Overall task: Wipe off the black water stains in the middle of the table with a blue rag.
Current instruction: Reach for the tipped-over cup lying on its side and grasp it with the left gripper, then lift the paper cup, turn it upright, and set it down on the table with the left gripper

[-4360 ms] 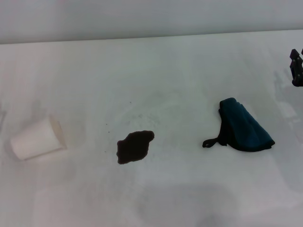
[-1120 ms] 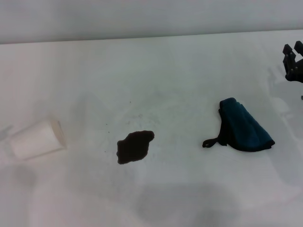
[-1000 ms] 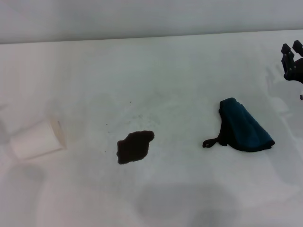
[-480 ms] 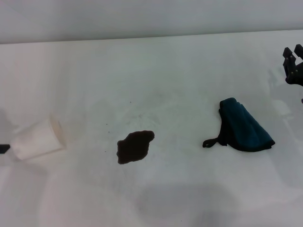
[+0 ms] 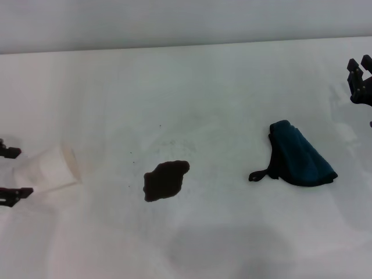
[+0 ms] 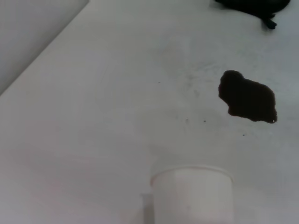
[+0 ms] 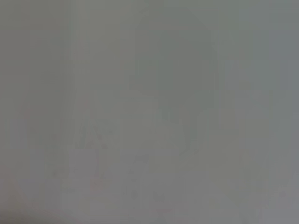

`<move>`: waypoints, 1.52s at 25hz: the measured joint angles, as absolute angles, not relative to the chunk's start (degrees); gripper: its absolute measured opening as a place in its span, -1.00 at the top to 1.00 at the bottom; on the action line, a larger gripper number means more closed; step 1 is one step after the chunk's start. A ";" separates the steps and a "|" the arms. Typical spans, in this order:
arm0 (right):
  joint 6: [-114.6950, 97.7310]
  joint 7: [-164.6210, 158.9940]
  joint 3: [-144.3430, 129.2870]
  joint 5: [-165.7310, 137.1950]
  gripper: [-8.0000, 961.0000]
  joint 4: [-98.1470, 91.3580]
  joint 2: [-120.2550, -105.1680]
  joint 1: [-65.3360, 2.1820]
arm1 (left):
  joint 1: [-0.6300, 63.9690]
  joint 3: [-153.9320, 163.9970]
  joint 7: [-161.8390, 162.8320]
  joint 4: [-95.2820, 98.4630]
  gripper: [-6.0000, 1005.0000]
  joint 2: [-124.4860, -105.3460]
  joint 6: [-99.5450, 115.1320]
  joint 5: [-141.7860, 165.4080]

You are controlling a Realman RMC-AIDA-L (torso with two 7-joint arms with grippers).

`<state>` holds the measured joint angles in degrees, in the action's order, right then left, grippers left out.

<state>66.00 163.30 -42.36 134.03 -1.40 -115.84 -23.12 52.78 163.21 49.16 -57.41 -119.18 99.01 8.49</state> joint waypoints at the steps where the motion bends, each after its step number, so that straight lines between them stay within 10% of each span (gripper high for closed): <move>1: 66.01 163.30 -42.36 134.03 0.44 -1.40 -115.84 -23.11 | 52.73 163.21 49.07 -56.66 -0.69 -119.17 98.37 8.51; 38: 66.64 163.21 -42.36 134.03 0.44 -0.92 -115.75 -22.48 | 51.11 163.12 49.60 -41.52 -0.51 -119.00 85.07 6.41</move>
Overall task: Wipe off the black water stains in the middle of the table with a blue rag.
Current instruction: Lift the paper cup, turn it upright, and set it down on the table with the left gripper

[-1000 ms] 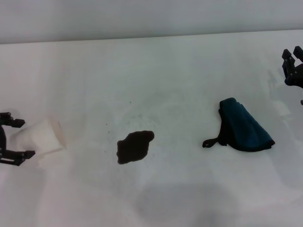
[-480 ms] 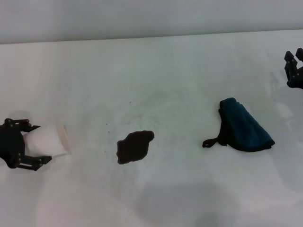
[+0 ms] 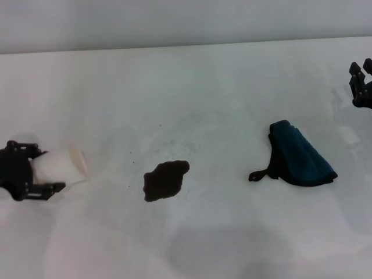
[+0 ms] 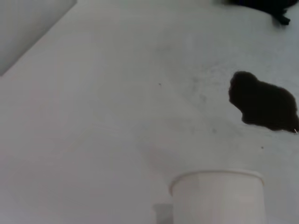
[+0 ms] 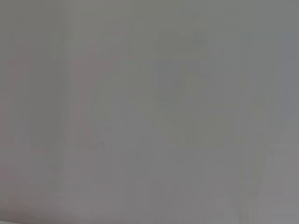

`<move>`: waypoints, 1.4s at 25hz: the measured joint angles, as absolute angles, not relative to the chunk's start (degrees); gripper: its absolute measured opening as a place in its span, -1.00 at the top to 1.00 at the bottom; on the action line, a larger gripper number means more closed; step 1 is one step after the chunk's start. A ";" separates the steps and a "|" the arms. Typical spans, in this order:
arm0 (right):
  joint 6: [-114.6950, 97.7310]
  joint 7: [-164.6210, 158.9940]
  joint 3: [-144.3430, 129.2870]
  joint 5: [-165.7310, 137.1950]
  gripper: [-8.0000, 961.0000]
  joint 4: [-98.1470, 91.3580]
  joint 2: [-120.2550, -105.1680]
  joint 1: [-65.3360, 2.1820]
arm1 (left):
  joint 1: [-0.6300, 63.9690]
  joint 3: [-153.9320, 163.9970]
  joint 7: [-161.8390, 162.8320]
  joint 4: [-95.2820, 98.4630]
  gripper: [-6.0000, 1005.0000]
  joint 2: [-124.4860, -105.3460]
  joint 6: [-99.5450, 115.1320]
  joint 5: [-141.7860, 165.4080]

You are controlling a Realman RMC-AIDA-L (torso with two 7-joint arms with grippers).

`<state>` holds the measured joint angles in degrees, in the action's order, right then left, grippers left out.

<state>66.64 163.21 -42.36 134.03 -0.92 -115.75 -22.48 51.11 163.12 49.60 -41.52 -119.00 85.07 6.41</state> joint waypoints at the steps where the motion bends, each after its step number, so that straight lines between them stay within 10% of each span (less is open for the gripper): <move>1: 66.64 163.21 -42.36 134.03 0.44 -0.94 -115.75 -22.49 | 51.00 163.12 49.58 -41.51 -0.51 -119.06 85.07 5.46; 35: 66.70 163.21 -42.36 134.03 0.44 -3.82 -115.40 -22.02 | 26.78 162.95 32.13 -10.05 -0.22 -119.02 74.87 -37.27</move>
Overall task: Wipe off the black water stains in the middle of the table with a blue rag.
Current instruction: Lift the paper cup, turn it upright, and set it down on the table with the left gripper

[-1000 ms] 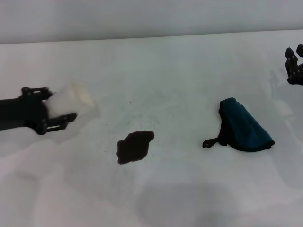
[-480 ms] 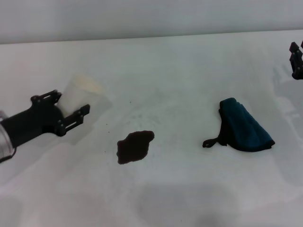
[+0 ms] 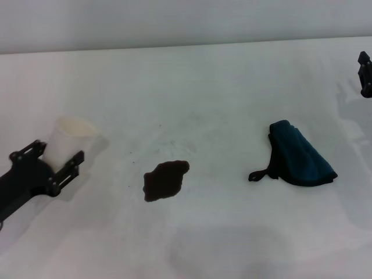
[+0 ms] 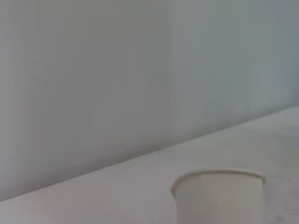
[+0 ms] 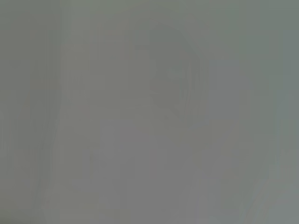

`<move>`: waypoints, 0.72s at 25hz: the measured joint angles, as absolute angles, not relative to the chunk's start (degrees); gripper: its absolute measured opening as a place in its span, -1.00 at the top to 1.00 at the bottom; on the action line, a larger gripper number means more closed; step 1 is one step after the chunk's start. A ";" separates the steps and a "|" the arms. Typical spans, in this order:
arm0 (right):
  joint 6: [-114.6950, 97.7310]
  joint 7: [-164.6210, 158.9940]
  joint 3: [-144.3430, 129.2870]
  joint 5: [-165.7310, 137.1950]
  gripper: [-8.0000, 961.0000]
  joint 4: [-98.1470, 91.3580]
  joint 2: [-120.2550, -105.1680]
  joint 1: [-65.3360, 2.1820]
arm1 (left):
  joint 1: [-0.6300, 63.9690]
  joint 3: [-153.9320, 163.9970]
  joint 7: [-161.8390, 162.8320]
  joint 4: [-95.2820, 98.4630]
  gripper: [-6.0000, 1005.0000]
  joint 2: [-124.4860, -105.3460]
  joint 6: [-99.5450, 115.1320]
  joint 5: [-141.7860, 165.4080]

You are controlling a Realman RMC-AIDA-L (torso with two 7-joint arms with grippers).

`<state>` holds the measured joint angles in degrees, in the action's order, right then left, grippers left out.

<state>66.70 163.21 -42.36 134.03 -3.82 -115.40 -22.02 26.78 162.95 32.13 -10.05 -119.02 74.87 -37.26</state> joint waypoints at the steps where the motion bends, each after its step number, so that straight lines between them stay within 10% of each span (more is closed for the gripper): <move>1: 66.70 163.21 -42.36 134.03 0.44 -3.82 -115.40 -21.98 | 25.99 162.93 30.94 -9.95 -0.22 -119.02 74.87 -38.22; 18: 66.71 162.92 -42.36 134.03 0.44 -3.50 -115.40 -21.45 | 21.56 162.81 22.87 -6.30 -0.32 -119.13 71.93 -41.47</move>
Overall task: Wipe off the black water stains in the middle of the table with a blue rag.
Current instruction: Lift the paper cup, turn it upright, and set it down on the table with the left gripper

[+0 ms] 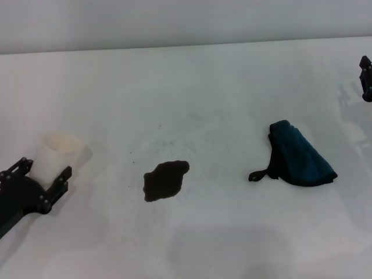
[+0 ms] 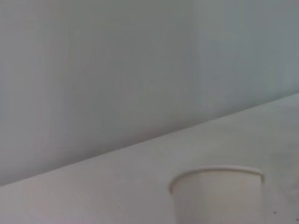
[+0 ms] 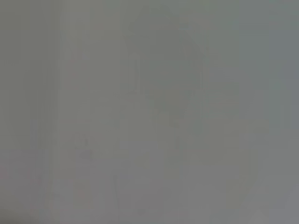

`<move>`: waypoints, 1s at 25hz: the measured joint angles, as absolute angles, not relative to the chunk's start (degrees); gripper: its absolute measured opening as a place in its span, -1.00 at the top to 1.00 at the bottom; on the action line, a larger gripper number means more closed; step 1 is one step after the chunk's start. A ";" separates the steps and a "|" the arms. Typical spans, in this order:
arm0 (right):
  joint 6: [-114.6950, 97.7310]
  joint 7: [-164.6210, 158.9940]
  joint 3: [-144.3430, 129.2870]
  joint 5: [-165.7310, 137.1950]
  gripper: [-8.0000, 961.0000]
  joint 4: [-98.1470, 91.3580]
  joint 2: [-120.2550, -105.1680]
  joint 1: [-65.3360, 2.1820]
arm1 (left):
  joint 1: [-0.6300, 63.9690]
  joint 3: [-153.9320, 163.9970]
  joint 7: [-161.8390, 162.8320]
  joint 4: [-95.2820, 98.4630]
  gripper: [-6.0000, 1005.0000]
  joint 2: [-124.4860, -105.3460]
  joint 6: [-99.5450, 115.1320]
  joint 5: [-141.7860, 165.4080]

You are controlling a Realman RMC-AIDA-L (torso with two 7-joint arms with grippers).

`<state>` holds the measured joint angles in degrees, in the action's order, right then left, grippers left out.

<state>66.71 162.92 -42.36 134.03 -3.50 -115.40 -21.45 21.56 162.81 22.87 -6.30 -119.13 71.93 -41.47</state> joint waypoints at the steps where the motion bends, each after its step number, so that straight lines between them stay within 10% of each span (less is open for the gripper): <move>1: 66.71 162.89 -42.36 134.03 0.44 -3.51 -115.40 -21.44 | 21.40 162.80 22.87 -6.28 -0.33 -119.13 71.84 -41.49; 25: 66.34 162.43 -42.36 134.03 0.43 -3.70 -115.31 -20.83 | 17.71 162.29 16.92 -2.63 -0.48 -119.27 70.02 -43.47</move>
<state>66.34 162.43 -42.36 134.03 -3.70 -115.31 -20.83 17.71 162.29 16.92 -2.63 -119.27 70.02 -43.47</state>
